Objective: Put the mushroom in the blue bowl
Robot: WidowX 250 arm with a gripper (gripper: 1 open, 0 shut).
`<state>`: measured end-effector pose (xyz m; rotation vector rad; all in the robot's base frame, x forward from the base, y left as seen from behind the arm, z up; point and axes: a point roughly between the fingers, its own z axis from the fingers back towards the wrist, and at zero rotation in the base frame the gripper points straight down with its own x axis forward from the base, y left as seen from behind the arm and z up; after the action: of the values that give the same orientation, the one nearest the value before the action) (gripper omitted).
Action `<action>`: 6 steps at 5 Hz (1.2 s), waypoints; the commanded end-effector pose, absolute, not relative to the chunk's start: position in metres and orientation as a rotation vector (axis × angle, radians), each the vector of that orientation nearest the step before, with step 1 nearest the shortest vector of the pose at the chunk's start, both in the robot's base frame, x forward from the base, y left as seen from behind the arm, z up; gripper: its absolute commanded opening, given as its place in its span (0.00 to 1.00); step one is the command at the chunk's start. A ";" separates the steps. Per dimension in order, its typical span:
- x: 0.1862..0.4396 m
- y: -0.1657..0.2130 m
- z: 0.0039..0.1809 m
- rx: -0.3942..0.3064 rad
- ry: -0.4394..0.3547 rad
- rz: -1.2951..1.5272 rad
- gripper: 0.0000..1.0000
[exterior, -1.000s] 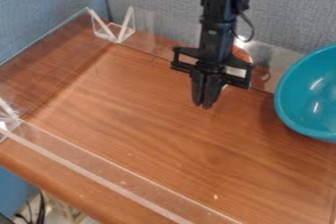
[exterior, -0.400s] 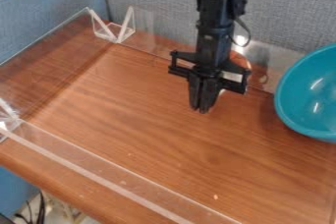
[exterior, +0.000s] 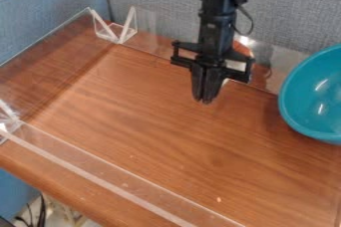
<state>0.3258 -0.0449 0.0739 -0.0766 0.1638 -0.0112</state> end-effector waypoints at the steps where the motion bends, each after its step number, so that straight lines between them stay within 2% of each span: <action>1: 0.335 -0.053 0.118 -0.080 0.046 -0.055 0.00; 2: 0.333 -0.078 0.140 -0.077 0.022 -0.173 0.00; 3: 0.337 -0.128 0.162 -0.078 -0.002 -0.356 0.00; 4: 0.340 -0.172 0.164 -0.088 -0.007 -0.410 0.00; 5: 0.346 -0.166 0.160 -0.083 -0.006 -0.360 0.00; 6: 0.341 -0.160 0.172 -0.077 -0.017 -0.392 0.00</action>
<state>0.3393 -0.1650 0.1361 -0.0564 0.0855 -0.3938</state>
